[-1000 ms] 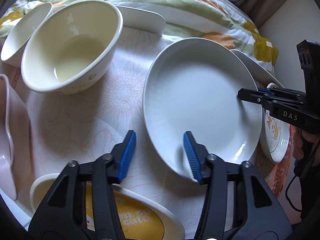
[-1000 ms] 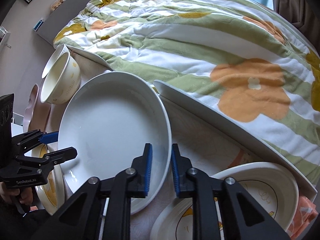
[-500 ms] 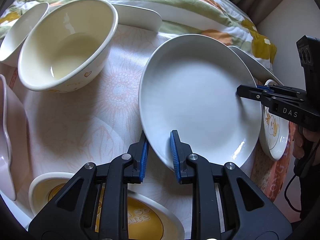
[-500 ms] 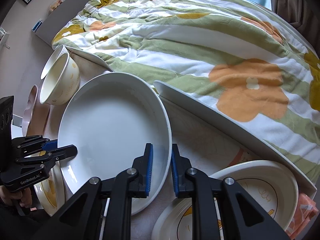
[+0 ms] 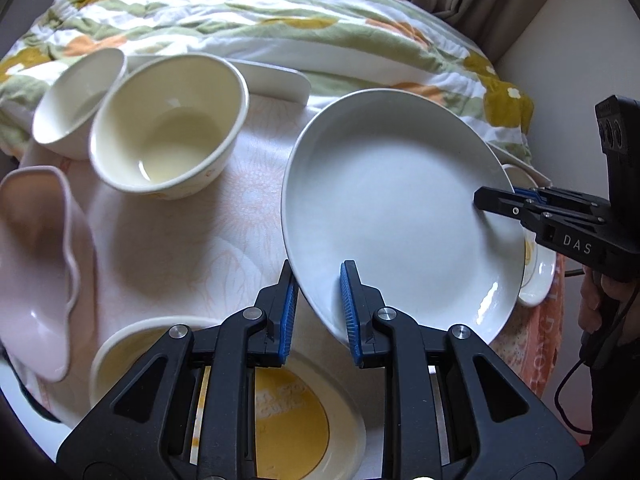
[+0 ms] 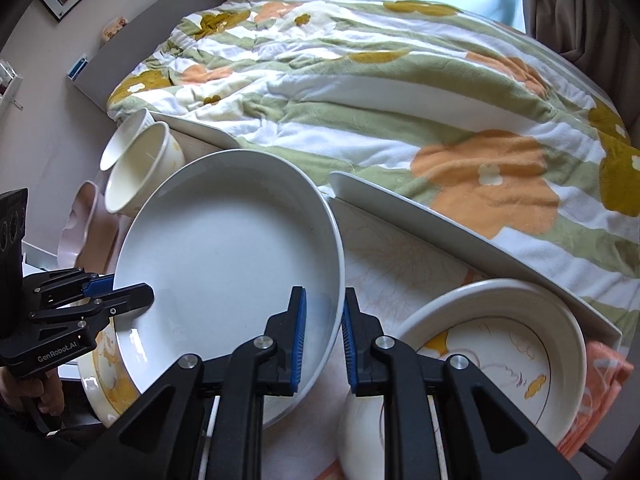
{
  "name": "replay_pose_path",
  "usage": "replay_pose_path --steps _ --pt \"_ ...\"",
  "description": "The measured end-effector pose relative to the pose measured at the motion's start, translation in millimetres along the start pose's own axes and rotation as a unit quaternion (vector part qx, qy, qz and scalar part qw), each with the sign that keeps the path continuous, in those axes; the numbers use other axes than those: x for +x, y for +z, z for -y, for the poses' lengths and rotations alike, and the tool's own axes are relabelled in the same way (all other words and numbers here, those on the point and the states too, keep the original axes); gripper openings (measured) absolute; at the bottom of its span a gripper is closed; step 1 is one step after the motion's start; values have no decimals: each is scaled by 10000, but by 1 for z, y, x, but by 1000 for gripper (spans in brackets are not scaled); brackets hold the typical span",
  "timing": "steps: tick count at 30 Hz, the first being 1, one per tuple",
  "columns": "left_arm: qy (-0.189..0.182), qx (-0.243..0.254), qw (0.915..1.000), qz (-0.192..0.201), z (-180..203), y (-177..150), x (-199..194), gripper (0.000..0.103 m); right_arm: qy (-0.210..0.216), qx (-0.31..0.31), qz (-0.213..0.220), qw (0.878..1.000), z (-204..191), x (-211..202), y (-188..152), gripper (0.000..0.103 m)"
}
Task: Organize plates and bowls
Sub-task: 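Lower the white plate onto the yellow duck plate and release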
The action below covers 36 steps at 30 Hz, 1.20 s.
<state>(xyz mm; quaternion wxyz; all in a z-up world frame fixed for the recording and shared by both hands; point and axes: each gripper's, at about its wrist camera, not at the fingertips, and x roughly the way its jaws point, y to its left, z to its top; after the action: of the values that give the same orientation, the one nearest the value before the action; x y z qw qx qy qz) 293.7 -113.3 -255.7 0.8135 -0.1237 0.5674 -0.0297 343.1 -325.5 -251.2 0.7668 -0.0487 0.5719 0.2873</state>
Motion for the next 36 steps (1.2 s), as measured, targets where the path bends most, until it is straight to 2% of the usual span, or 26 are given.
replay_pose_path --steps 5,11,16,20,27,36 --pt "-8 -44 9995 327 -4 -24 -40 19 82 -37 240 9997 -25 -30 -20 16" --pt "3 -146 9992 369 -19 -64 -73 19 120 -189 307 9993 -61 -47 -46 16" --pt "84 -237 9991 347 -38 -90 -86 19 209 -199 289 9992 -87 -43 -69 16" --pt "55 -176 9994 279 -58 -106 -87 19 180 -13 323 9993 -109 -37 -89 16" --pt "-51 230 9997 26 -95 -120 -76 19 -61 527 486 9974 -143 -19 -121 16" --pt "-314 596 9977 -101 -119 -123 -47 19 -387 1191 833 9886 -158 -1 -145 16"
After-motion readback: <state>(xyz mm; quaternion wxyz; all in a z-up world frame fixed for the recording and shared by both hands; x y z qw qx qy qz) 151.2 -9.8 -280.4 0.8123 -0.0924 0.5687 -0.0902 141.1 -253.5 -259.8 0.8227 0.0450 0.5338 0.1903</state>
